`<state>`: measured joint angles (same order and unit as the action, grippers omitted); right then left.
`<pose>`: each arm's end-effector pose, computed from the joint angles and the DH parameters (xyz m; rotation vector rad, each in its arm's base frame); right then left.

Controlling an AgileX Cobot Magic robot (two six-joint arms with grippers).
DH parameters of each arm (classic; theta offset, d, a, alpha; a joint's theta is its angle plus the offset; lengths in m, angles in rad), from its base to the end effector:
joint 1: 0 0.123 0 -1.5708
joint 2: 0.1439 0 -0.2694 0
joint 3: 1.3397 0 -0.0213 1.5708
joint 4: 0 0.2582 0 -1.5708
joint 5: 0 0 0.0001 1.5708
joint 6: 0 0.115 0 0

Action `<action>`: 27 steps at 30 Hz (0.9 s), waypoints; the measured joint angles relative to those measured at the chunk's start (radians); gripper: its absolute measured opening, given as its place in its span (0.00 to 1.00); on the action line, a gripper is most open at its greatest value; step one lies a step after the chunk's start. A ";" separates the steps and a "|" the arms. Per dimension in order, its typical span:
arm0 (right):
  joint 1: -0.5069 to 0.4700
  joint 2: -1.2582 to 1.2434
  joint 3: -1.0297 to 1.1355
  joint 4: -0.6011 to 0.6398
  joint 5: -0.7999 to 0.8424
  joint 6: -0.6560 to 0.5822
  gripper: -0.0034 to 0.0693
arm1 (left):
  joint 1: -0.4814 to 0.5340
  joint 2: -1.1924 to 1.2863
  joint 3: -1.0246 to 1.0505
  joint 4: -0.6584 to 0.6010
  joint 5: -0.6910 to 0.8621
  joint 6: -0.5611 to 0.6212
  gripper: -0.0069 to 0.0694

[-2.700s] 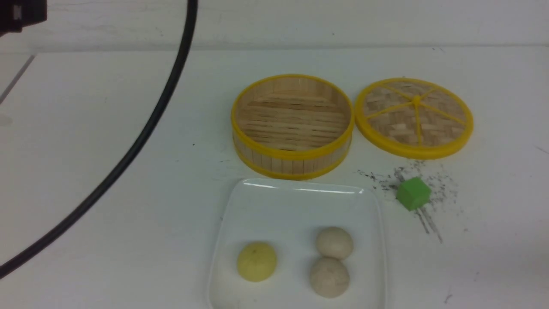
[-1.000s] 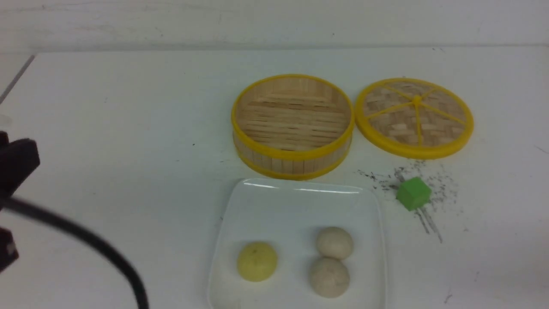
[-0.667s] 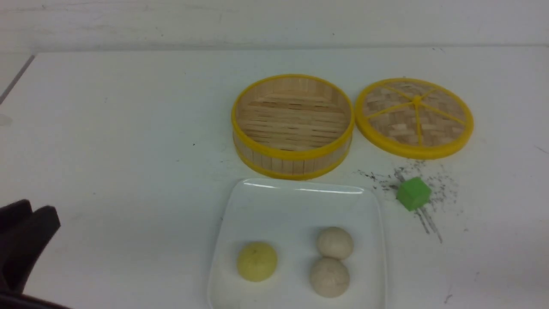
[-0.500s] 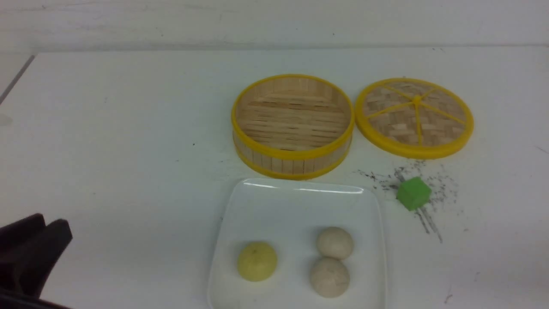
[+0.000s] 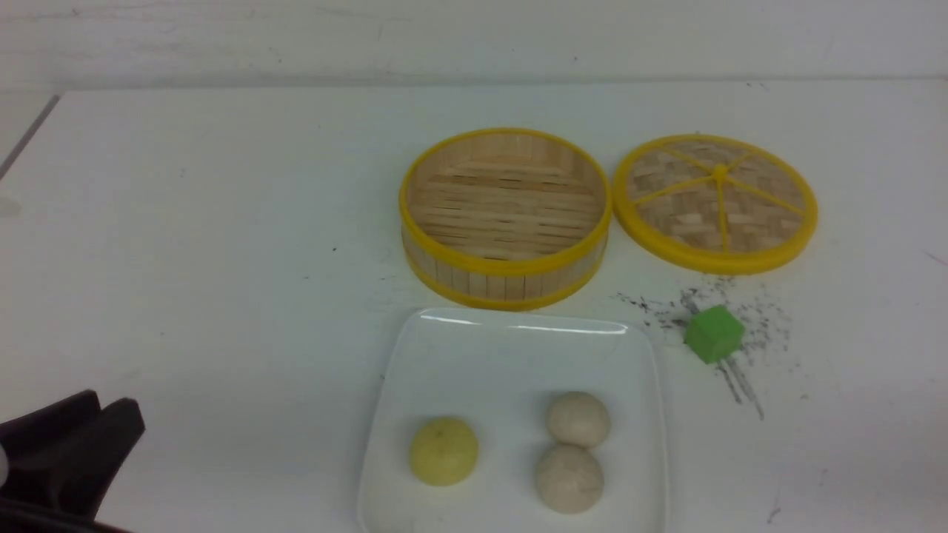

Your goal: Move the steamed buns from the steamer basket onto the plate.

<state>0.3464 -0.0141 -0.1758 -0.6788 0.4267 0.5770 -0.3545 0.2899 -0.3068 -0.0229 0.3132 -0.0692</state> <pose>0.0912 0.0011 0.2419 -0.1270 1.6267 0.0078 0.1147 -0.0433 0.2603 0.2404 1.7753 -0.3268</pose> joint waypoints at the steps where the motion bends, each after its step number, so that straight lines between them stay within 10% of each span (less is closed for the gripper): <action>1: 0.000 0.000 0.000 0.000 0.000 0.000 0.29 | 0.000 0.000 0.000 -0.010 0.001 -0.001 0.40; 27: 0.000 0.000 0.000 0.000 0.000 0.000 0.33 | 0.079 0.000 0.216 0.231 -0.122 -0.061 0.40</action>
<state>0.3464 -0.0141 -0.1758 -0.6788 0.4267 0.5770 -0.2754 0.2899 -0.0912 0.2085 0.1911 -0.1306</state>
